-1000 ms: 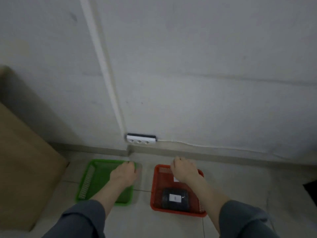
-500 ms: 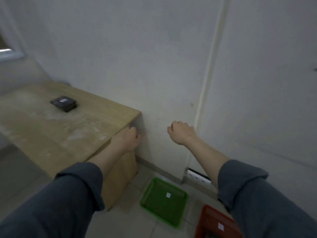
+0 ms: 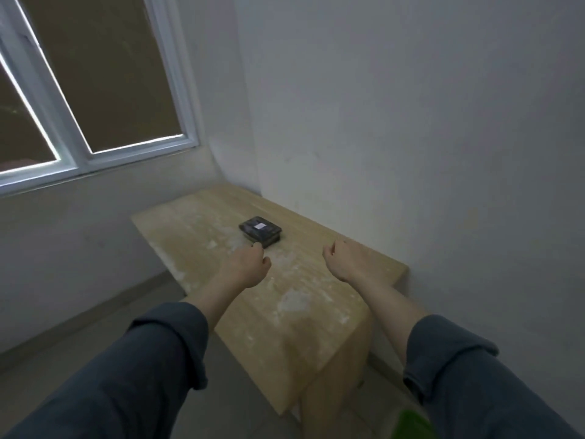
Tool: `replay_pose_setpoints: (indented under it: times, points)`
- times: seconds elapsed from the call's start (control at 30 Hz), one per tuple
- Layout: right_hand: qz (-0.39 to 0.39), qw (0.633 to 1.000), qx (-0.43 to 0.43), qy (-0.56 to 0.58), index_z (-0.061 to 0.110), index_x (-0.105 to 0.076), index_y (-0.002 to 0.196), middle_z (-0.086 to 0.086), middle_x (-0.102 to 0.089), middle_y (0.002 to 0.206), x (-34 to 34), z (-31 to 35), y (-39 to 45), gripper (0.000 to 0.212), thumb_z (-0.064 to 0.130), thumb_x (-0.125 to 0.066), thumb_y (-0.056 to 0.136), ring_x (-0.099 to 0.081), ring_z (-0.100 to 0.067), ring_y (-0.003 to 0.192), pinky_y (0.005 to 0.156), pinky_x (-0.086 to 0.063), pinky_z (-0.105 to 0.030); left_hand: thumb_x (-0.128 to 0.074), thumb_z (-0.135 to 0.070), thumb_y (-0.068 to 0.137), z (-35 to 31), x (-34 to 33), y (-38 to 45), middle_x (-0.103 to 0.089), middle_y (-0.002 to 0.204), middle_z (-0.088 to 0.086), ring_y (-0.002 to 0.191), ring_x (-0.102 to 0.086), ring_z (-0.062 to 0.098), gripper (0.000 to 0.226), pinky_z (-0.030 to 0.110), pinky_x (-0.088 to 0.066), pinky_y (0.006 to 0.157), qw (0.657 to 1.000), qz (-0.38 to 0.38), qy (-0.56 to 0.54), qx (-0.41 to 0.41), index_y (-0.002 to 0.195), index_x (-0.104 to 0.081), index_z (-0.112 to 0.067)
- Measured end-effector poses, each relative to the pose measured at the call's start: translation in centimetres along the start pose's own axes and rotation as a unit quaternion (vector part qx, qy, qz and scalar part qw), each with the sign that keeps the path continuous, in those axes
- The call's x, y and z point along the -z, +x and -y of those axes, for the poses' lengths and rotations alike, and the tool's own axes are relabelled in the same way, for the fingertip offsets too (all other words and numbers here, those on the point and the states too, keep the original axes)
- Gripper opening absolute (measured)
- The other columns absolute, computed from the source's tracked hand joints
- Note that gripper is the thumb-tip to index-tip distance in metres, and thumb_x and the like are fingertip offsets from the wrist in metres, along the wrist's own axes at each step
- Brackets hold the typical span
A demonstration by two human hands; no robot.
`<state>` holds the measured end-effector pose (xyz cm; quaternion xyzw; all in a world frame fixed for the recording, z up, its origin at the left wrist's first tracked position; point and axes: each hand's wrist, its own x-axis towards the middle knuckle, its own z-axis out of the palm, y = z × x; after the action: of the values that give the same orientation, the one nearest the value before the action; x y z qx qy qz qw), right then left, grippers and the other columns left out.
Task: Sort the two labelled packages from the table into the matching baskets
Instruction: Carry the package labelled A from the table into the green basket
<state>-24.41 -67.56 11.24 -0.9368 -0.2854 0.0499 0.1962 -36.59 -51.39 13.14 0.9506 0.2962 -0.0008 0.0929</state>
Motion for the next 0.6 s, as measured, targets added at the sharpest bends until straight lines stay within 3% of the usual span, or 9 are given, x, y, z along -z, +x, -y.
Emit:
replay_pose_setpoints:
  times: [0.07,0.2,0.47,0.6]
  points:
    - [0.002,1.0,0.004,0.003,0.009,-0.059,0.084,-0.013,-0.057,0.093,-2.3,2.9,3.0,0.046,0.039,-0.026,0.095,-0.06,-0.033,0.102,0.092,-0.047,-0.046,-0.034,-0.031,0.096,3.3,0.4,2.7,-0.048,0.133,0.021,0.117,-0.051,0.035,0.045,0.043,-0.043,0.095,1.0,0.003,0.007,0.01,0.129,-0.044,-0.001]
    - [-0.006,1.0,-0.016,-0.014,0.006,-0.063,0.11,-0.015,-0.06,0.12,-7.2,6.9,9.5,0.052,0.039,-0.024,0.097,-0.054,-0.034,0.111,0.096,-0.045,-0.046,-0.033,-0.031,0.096,8.7,-0.4,9.0,-0.046,0.136,0.02,0.117,-0.05,0.035,0.046,0.043,-0.043,0.096,0.999,0.027,0.003,0.018,0.129,-0.044,-0.001]
    - [0.012,0.994,-0.106,-0.026,0.006,-0.062,0.115,-0.015,-0.059,0.125,-14.8,11.2,22.7,0.05,0.036,-0.025,0.098,-0.052,-0.034,0.117,0.098,-0.043,-0.045,-0.033,-0.028,0.097,17.6,-2.0,23.6,-0.052,0.124,0.02,0.103,-0.055,0.033,0.039,0.043,-0.047,0.092,0.997,0.069,-0.024,0.011,0.117,-0.05,0.0]
    - [0.027,0.988,-0.152,-0.023,0.008,-0.06,0.119,-0.015,-0.057,0.128,-16.7,12.5,27.8,0.052,0.038,-0.023,0.098,-0.049,-0.034,0.12,0.099,-0.039,-0.045,-0.035,-0.025,0.097,20.1,-2.4,30.5,-0.053,0.121,0.023,0.086,-0.049,0.029,0.037,0.04,-0.045,0.088,0.996,0.083,-0.044,0.002,0.114,-0.051,0.003]
